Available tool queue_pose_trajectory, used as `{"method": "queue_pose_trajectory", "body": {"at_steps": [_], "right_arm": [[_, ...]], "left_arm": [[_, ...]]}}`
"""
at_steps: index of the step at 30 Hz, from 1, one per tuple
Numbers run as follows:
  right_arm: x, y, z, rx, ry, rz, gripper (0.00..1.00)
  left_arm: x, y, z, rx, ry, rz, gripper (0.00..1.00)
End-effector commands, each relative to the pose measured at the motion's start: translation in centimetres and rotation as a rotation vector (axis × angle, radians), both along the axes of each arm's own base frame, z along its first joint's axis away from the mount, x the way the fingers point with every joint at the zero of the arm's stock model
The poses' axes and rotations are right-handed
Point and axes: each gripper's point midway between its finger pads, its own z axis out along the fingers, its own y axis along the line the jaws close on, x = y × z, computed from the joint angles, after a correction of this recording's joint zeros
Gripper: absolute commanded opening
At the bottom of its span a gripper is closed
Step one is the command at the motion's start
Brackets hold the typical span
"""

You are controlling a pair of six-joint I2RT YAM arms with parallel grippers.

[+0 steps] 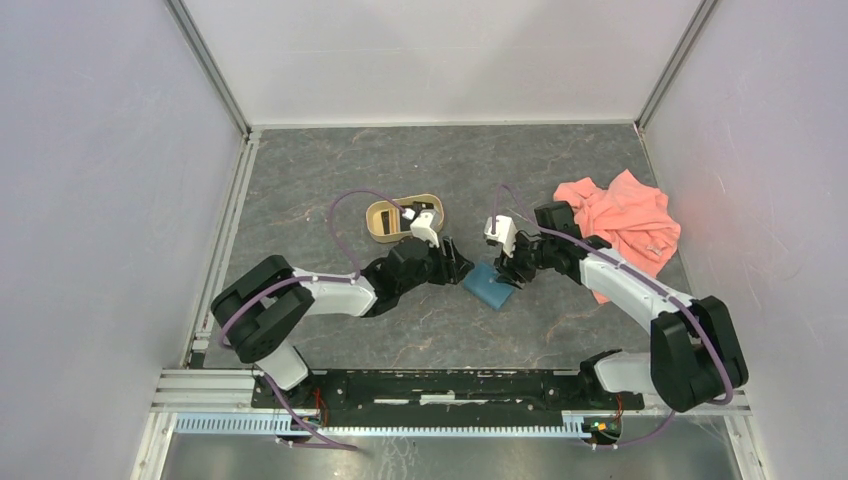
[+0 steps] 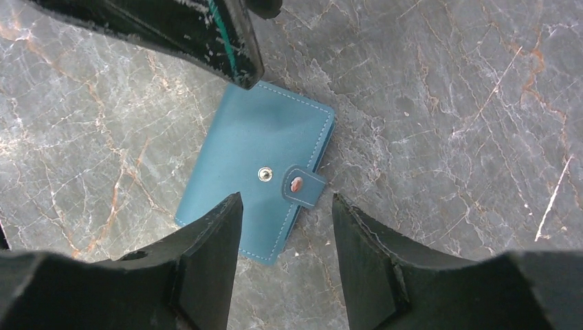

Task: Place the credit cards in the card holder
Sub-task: Close the card holder at the center of the board.

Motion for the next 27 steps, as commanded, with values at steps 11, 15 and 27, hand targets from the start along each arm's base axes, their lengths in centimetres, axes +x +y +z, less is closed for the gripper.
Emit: {"method": "queue_pose_trajectory", "body": {"at_steps": [11,15,27], "right_arm": [[2.4,0.8,0.1,-0.020,-0.013,-0.050,0.53],[2.8,0.7,0.2,-0.026,-0.022,-0.059,0.47],[2.9,0.9,-0.2,-0.037,-0.010,-0.051,0.40]], "left_arm": [[0.5,-1.4,-1.6,0.006,-0.012,-0.045,0.60],[1.0,-1.4,-2.7,0.049,0.016,-0.030,0.59],[1.4,-1.6,-4.3,0.102,0.054,-0.019,0.57]]}}
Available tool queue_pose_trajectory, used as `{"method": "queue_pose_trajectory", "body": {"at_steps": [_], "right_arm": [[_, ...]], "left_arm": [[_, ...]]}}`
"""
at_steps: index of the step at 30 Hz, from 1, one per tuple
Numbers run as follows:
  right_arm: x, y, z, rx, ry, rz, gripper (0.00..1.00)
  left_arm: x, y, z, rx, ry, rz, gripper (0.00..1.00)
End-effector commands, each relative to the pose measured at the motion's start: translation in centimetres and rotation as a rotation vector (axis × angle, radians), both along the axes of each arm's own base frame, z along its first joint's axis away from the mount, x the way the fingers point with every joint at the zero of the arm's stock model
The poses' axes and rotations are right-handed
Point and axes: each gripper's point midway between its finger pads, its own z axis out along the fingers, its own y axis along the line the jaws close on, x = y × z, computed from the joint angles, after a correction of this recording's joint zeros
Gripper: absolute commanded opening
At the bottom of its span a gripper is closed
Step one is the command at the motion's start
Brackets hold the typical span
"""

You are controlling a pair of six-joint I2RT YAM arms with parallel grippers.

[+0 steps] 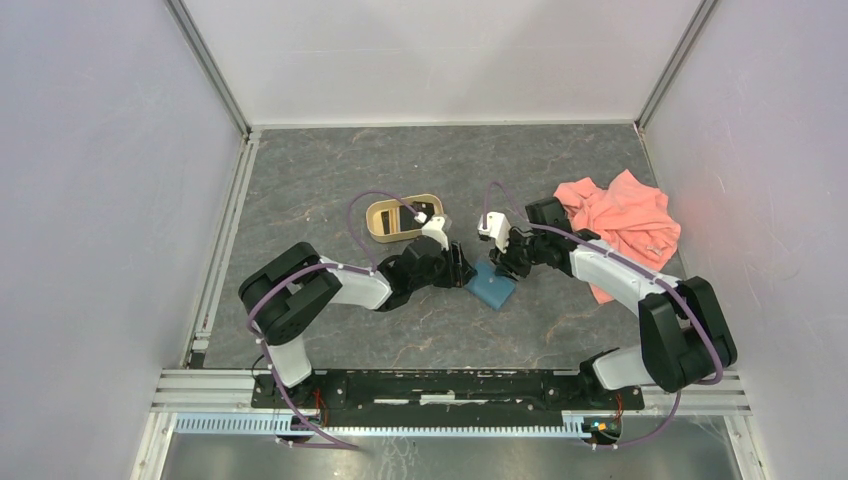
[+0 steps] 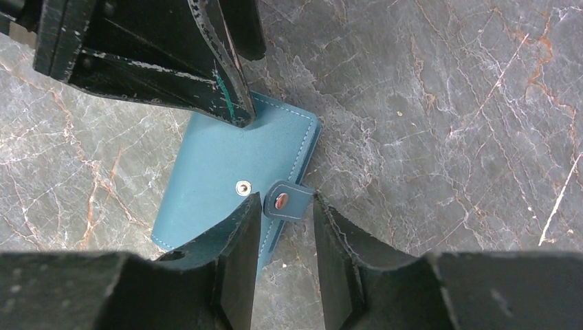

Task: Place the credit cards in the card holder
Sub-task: Close the card holder at the center of the board.

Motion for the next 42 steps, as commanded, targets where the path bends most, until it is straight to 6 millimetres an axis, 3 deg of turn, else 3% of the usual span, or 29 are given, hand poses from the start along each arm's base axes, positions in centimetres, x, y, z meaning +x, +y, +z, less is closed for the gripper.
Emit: {"method": "queue_pose_trajectory", "body": {"at_steps": [1,9,20,28,31,35,42], "right_arm": [[1.3,0.6,1.3,0.011,-0.039,-0.009,0.42],[1.2,0.5,1.0,0.004,-0.027,-0.011,0.44],[1.1,0.6,0.8,0.000,-0.008,-0.006,0.20],[1.3,0.4,0.8,-0.009,-0.012,-0.016,0.25],[1.2,0.4,1.0,-0.006,-0.011,-0.013,0.19],[0.7,0.8,1.1,0.015,0.007,0.006,0.00],[-0.5,1.6,1.4,0.066,0.058,0.040,0.00]], "left_arm": [[1.1,-0.4,0.5,0.014,-0.036,0.008,0.57],[1.2,-0.5,0.3,0.019,-0.033,0.007,0.56],[1.4,-0.4,-0.2,0.040,-0.022,0.017,0.53],[1.5,-0.3,-0.5,0.051,-0.018,0.024,0.51],[1.5,-0.3,-0.5,0.051,-0.017,0.026,0.50],[1.5,-0.3,-0.7,0.058,-0.014,0.029,0.49],[1.7,-0.3,-0.9,0.067,-0.009,0.032,0.47]]}}
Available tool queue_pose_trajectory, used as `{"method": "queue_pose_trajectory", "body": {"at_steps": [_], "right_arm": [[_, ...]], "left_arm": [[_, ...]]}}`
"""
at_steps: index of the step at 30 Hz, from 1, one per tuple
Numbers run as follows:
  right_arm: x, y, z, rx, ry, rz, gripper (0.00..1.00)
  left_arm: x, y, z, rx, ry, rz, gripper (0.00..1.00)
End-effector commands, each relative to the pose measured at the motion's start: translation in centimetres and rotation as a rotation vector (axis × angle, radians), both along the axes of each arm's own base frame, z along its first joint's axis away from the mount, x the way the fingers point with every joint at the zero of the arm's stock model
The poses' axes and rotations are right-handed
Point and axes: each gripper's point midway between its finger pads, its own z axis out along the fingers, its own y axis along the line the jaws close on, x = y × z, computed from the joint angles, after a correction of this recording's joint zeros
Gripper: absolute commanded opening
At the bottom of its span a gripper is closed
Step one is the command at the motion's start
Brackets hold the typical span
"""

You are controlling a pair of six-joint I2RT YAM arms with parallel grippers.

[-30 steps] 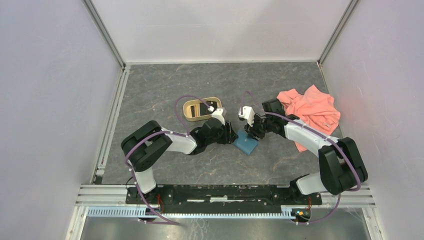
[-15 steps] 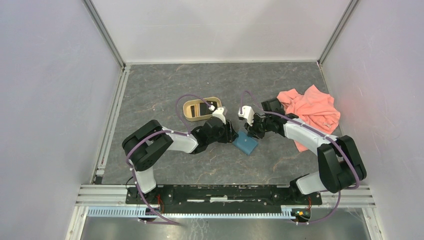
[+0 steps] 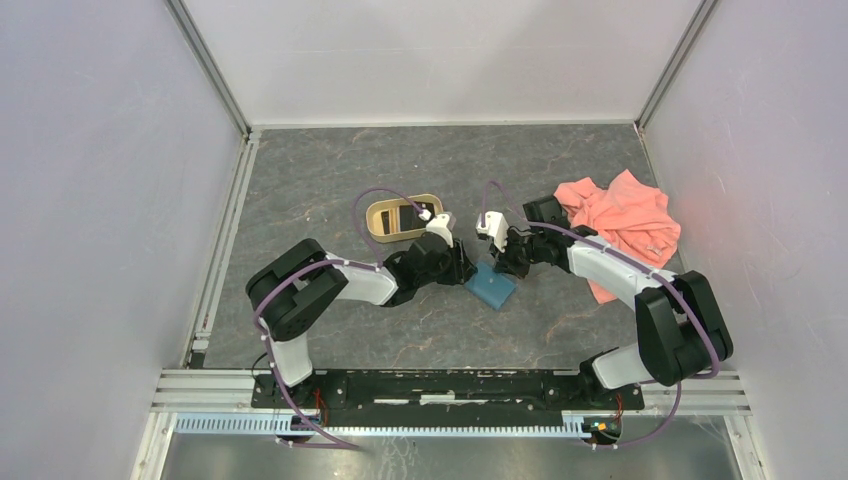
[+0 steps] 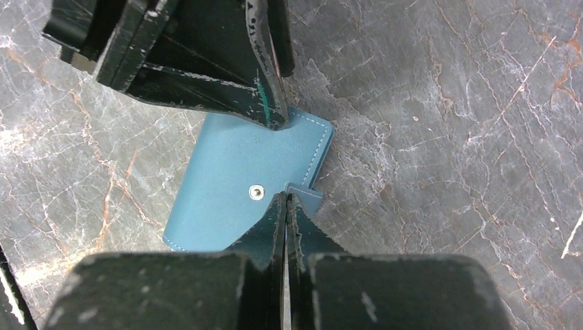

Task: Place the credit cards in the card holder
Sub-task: Close the card holder at the center of the board.

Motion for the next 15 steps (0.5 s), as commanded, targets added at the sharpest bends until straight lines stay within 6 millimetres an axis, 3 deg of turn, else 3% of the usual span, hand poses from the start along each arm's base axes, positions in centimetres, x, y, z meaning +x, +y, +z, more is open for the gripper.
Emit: {"method": "queue_pose_trajectory", "body": {"at_steps": [1,15], "right_arm": [[-0.2,1.2,1.7,0.067,0.017,0.025,0.00],[-1.3,1.5,0.8,0.085,0.081,0.032,0.00]], "left_arm": [[0.9,0.2,-0.4,0.042,-0.021,0.020,0.46],[1.3,0.3,-1.4,0.086,0.005,0.036,0.27]]}}
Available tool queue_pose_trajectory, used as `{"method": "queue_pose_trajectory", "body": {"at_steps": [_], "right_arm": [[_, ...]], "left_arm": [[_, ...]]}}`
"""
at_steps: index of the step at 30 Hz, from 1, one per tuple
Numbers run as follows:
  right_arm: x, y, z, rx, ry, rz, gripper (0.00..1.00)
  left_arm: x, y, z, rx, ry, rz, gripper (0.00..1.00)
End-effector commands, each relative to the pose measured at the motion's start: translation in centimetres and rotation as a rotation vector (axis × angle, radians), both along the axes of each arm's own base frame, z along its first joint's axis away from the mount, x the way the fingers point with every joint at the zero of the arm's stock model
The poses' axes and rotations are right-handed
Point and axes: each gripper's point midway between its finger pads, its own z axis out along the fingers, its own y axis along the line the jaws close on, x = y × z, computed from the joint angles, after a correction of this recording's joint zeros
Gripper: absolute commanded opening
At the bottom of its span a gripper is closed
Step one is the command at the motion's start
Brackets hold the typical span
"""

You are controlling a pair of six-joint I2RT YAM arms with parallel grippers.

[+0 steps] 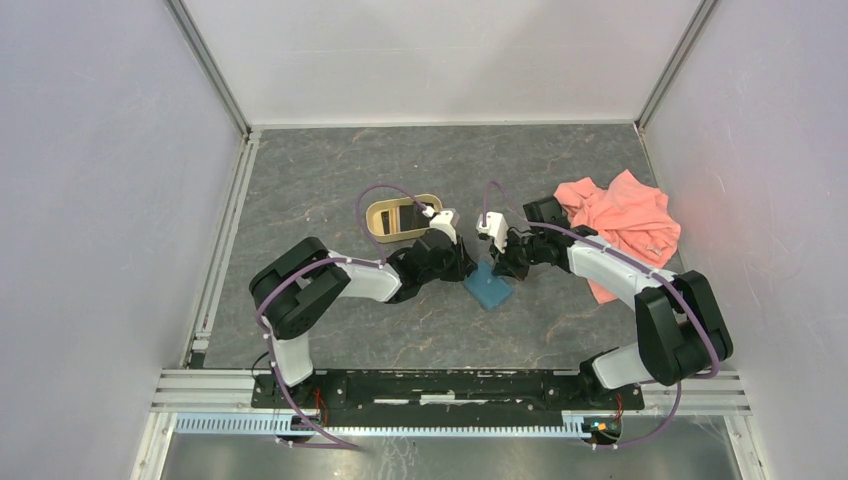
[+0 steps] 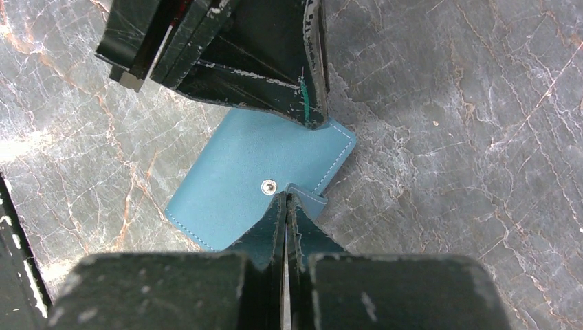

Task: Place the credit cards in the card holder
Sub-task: Close the card holder at the center of the board.

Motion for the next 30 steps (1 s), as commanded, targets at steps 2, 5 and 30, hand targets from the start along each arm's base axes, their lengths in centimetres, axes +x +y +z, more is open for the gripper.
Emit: {"method": "queue_pose_trajectory", "body": {"at_steps": [2,5,30], "right_arm": [[-0.6,0.9,0.5,0.052,0.041,0.012,0.00],[-0.4,0.9,0.3,0.054,0.046,-0.010,0.00],[-0.4,0.7,-0.6,0.058,0.051,-0.062,0.00]], "left_arm": [[0.4,1.1,-1.9,0.087,0.011,0.027,0.26],[0.4,1.0,-1.8,0.084,0.011,0.023,0.26],[-0.5,2.3,6.7,-0.074,-0.079,0.057,0.48]]}}
